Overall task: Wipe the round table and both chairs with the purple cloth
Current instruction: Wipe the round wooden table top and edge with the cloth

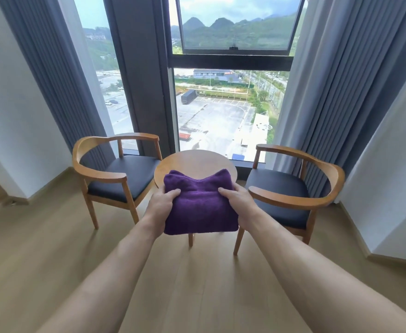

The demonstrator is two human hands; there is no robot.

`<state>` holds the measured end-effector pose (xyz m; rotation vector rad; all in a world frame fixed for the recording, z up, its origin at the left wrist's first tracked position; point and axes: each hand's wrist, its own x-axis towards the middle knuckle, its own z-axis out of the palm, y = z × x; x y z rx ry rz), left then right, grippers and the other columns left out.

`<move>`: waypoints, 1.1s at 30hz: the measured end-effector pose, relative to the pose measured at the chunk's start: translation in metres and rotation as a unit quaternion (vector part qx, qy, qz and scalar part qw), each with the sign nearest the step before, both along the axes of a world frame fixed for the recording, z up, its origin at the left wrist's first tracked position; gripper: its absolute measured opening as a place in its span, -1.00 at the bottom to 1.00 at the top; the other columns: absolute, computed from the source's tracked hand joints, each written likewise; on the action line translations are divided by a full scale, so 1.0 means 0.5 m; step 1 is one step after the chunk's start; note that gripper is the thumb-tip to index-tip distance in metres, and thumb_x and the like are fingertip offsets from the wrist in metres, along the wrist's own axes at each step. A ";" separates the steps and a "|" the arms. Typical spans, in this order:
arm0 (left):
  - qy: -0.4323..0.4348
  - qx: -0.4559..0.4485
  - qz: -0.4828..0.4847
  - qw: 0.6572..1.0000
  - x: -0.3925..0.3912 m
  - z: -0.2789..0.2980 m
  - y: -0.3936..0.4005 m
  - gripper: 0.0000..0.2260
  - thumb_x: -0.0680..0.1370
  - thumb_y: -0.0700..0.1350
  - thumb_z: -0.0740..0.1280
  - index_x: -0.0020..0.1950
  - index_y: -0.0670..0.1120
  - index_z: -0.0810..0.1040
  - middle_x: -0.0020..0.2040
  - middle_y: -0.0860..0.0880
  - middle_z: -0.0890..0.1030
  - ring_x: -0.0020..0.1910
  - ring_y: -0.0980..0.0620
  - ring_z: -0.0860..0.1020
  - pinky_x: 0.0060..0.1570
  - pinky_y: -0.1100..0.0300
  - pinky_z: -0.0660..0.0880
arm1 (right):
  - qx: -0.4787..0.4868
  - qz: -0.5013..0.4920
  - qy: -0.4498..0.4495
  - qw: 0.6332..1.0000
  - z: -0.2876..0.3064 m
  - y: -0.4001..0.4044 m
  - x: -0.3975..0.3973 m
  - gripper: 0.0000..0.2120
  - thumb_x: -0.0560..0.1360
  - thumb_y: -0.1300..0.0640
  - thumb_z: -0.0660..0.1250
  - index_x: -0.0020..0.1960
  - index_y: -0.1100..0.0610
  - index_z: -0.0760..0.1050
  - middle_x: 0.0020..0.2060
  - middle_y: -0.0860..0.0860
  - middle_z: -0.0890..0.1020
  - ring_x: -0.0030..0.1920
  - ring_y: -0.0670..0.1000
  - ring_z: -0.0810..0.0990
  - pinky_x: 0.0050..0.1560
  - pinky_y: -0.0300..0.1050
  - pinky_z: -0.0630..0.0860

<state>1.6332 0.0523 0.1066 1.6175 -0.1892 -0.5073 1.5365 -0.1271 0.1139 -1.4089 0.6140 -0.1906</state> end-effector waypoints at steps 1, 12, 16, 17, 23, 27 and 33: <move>0.003 0.001 -0.004 1.000 0.023 -0.005 -0.012 -0.85 0.63 -0.04 0.27 0.08 0.22 0.53 0.10 0.02 0.66 0.08 -0.08 0.63 0.03 -0.01 0.60 | 0.007 0.006 0.001 1.000 -0.010 -0.019 0.028 -0.64 0.55 0.09 0.34 0.34 -0.05 0.46 0.11 0.03 0.63 0.08 0.11 0.63 -0.01 0.01 0.58; -0.027 0.086 0.069 0.994 0.294 -0.070 -0.130 -0.57 0.63 -0.11 0.27 0.48 0.18 0.38 0.26 0.05 0.59 0.21 -0.05 0.58 0.29 -0.17 0.49 | 0.078 0.115 0.018 0.990 -0.099 -0.177 0.364 -0.63 0.53 0.11 0.35 0.29 -0.16 0.45 0.10 -0.01 0.65 0.06 0.07 0.66 -0.13 -0.08 0.61; -0.035 0.111 0.082 0.990 0.363 -0.092 -0.173 -0.58 0.64 -0.08 0.27 0.47 0.20 0.38 0.31 0.06 0.56 0.27 -0.05 0.54 0.34 -0.17 0.45 | 0.074 0.131 0.013 0.989 -0.126 -0.222 0.446 -0.70 0.53 0.15 0.34 0.14 -0.21 0.52 0.03 -0.06 0.69 0.01 0.04 0.69 -0.15 -0.12 0.62; -0.037 0.116 0.081 0.989 0.378 -0.099 -0.185 -0.58 0.63 -0.08 0.27 0.48 0.20 0.37 0.32 0.06 0.56 0.28 -0.05 0.53 0.35 -0.16 0.44 | 0.076 0.132 0.010 0.988 -0.135 -0.233 0.464 -0.71 0.53 0.17 0.34 0.07 -0.24 0.54 0.00 -0.09 0.70 0.00 0.02 0.70 -0.14 -0.12 0.62; -0.045 0.137 0.064 0.988 0.474 -0.168 -0.259 -0.64 0.61 -0.14 0.28 0.34 0.20 0.49 0.26 0.09 0.59 0.23 0.01 0.54 0.33 -0.05 0.46 | 0.013 0.112 0.027 0.993 -0.222 -0.301 0.546 -0.61 0.47 0.22 0.24 -0.07 -0.28 0.60 0.05 0.00 0.69 0.05 0.09 0.67 0.10 0.11 0.62; -0.024 0.158 0.042 0.986 0.530 -0.246 -0.303 -0.60 0.59 -0.22 0.24 0.35 0.16 0.51 0.21 0.10 0.61 0.22 0.03 0.55 0.32 0.04 0.44 | -0.017 0.088 0.070 0.994 -0.298 -0.331 0.585 -0.61 0.45 0.24 0.20 -0.05 -0.24 0.59 -0.04 -0.03 0.70 0.02 0.09 0.68 0.14 0.20 0.59; -0.009 0.174 -0.020 0.984 0.673 -0.365 -0.377 -0.57 0.59 -0.23 0.21 0.40 0.13 0.49 0.21 0.11 0.62 0.20 0.06 0.56 0.23 0.13 0.46 | -0.027 0.063 0.125 0.990 -0.384 -0.379 0.693 -0.58 0.50 0.21 0.16 0.14 -0.28 0.47 0.08 -0.07 0.65 0.08 0.04 0.64 0.19 0.13 0.58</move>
